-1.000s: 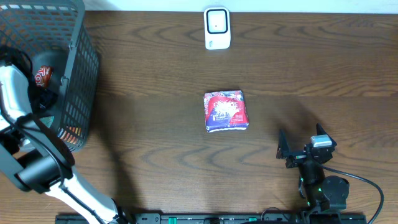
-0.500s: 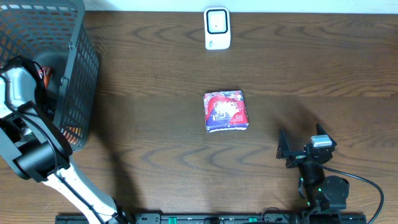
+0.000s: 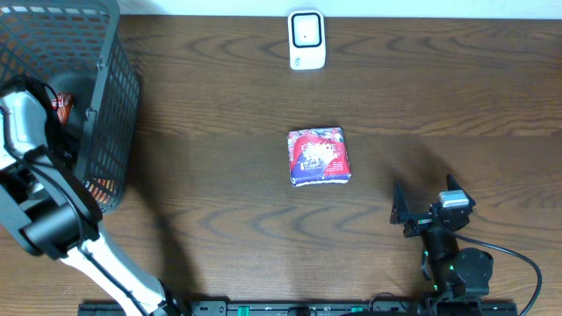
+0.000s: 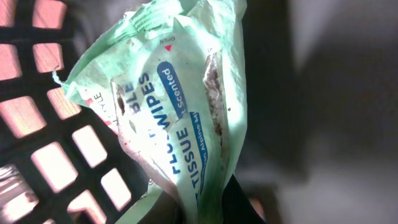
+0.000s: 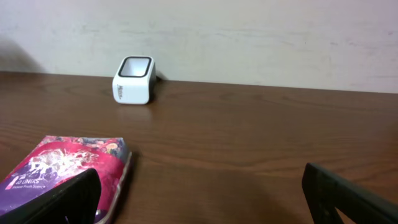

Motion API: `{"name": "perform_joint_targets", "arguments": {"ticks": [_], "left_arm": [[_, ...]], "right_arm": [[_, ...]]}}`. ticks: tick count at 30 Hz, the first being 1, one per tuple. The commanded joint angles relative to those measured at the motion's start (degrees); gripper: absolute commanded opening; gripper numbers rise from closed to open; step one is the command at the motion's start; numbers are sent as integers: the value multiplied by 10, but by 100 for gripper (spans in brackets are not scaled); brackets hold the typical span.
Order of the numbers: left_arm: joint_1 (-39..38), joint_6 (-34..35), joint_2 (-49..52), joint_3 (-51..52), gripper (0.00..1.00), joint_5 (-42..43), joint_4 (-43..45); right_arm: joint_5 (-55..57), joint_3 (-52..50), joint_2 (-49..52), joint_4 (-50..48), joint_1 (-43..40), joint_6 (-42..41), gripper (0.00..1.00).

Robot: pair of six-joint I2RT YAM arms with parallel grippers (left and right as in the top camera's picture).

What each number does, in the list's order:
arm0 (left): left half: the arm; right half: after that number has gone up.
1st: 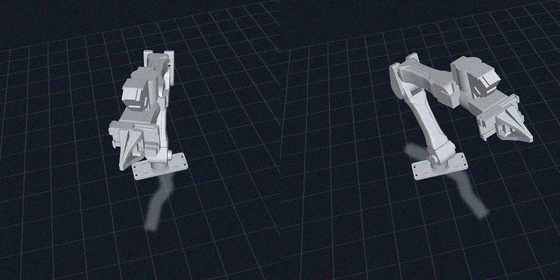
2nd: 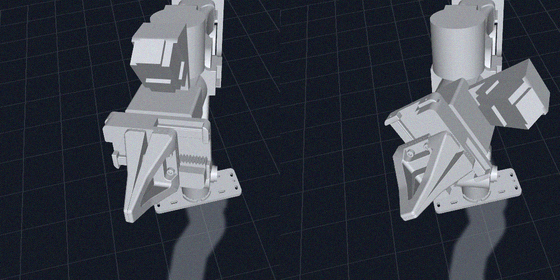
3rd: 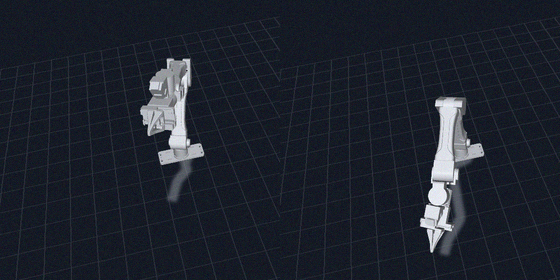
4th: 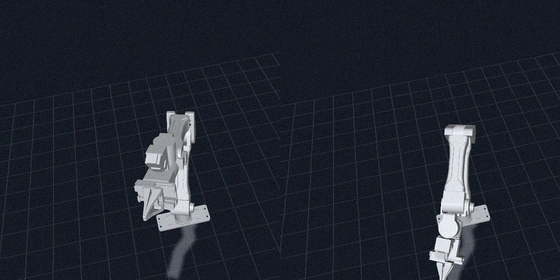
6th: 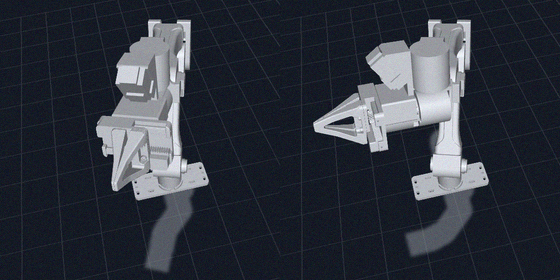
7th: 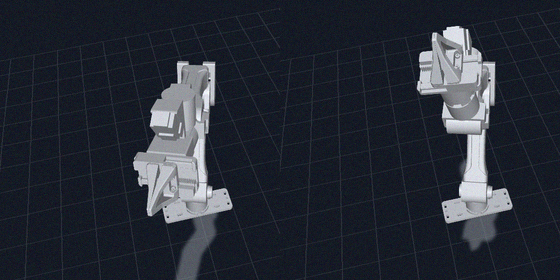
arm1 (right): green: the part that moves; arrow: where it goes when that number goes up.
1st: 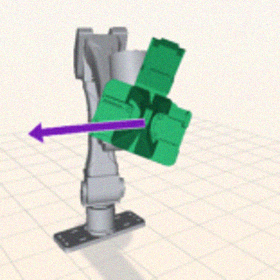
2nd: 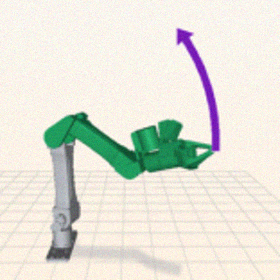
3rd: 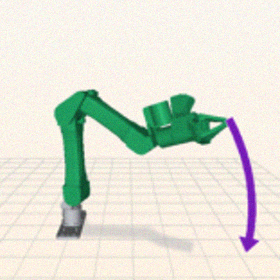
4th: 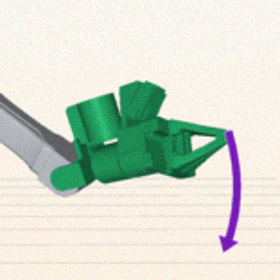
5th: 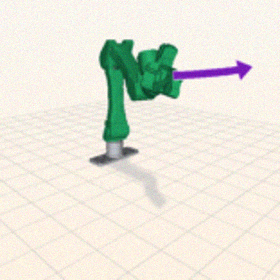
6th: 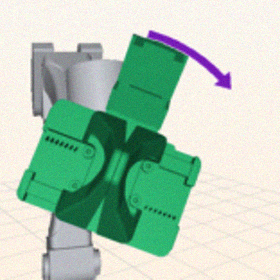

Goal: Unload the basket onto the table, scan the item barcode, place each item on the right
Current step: 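Grasp the green wipes pack and set it beside the red-purple package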

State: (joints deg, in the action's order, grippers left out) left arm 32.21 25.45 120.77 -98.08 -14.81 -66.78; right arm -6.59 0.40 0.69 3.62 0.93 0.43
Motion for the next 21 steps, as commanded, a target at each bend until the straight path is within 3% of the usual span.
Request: {"name": "perform_joint_targets", "arguments": {"ticks": [1,13,21], "left_arm": [[3,-5,-108,-28,7,60,17],[-7,-5,-354,-28,7,348,163],[-81,-6,-440,-28,7,358,202]], "right_arm": [[1,-1,-2,2,-1,-8,99],[1,-1,-2,2,-1,-8,99],[1,-1,-2,2,-1,-8,99]]}}
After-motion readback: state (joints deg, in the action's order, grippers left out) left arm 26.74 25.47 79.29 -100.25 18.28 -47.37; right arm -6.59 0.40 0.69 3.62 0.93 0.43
